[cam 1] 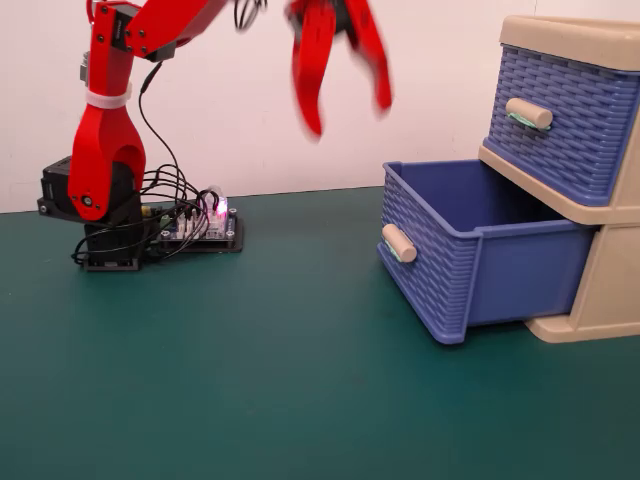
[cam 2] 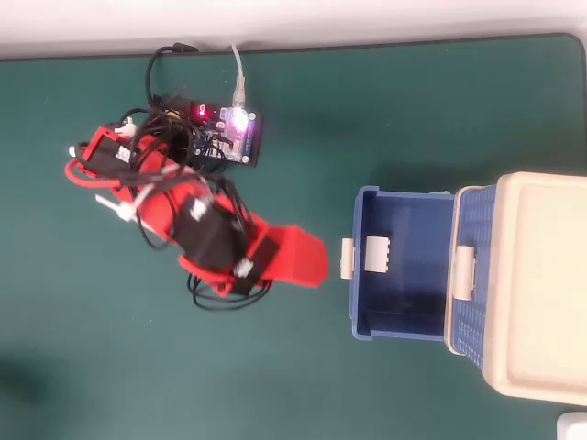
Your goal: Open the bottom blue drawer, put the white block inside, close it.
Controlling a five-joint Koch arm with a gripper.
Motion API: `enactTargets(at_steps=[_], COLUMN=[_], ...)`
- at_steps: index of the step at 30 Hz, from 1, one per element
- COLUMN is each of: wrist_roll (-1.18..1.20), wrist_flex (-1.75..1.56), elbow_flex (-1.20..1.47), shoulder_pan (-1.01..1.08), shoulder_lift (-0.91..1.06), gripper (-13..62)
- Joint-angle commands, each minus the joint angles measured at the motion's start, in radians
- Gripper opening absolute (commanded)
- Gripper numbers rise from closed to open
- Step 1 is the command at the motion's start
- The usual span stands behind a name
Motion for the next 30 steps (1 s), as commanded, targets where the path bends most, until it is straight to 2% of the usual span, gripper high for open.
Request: enactTargets(at_steps=[1, 5, 12, 23, 30], wrist_roll=[-0.089, -0.081, 0.012, 0.021, 0.023], wrist_flex=[0.048, -0.054, -0.290, -0.437, -0.638], elbow_flex=[0.072, 0.192, 0.117, -0.388, -0.552], shoulder_pan=[0.023, 0.026, -0.064, -0.179, -0.258], shoulder_lift=[0.055, -0.003, -0.241, -0.540, -0.699], gripper=[34.0, 33.9, 34.1, 34.4, 34.5])
